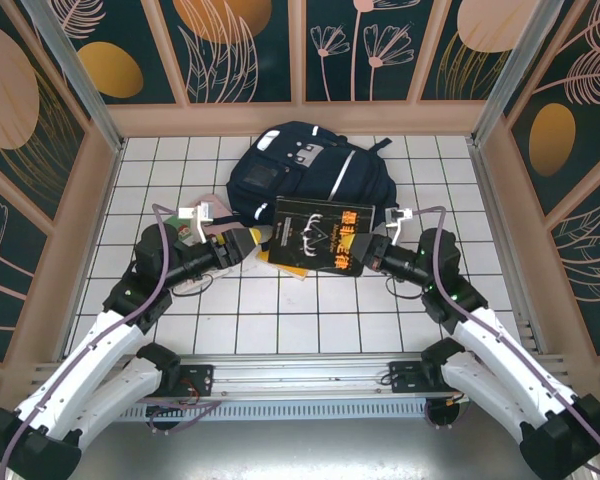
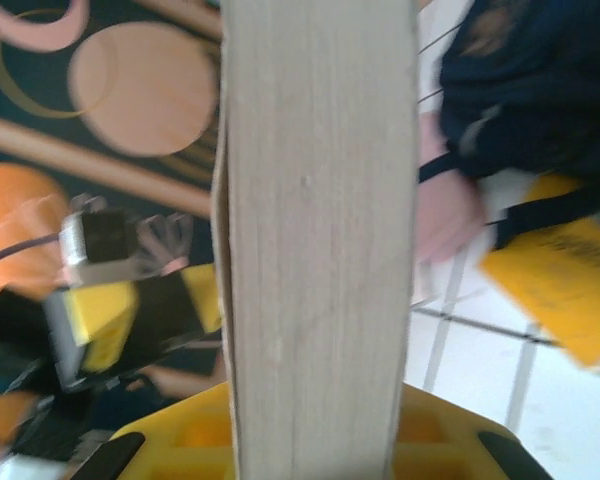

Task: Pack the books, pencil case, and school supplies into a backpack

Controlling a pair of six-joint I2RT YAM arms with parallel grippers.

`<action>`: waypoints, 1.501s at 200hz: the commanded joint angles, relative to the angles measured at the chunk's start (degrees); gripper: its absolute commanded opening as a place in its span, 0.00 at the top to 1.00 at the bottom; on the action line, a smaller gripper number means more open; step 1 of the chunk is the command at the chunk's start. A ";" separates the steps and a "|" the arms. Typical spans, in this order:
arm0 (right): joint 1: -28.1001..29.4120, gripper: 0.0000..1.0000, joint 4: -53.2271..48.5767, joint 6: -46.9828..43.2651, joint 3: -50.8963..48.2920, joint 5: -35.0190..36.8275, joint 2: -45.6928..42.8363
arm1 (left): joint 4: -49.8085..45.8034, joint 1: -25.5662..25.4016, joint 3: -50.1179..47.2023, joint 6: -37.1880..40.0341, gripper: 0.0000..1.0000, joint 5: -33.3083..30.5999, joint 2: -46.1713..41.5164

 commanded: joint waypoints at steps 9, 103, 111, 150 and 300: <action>-0.14 1.00 -12.34 -7.94 3.50 10.73 -4.31 | -13.78 0.26 2.23 9.06 0.01 -20.22 -0.15; -0.16 1.00 -24.85 -8.92 8.29 25.65 -4.68 | -9.42 -0.90 15.03 15.35 0.05 -16.42 21.25; -0.31 1.00 -27.19 -8.51 9.87 28.76 -4.37 | -8.72 -1.22 16.68 15.69 0.05 -16.25 23.78; -1.15 1.00 -34.33 -10.10 17.98 39.56 -4.16 | -7.80 -1.76 32.79 18.78 0.05 -10.83 43.23; -3.13 1.00 -39.68 1.09 25.39 45.72 3.29 | -4.73 -1.90 94.30 2.85 0.10 12.76 101.65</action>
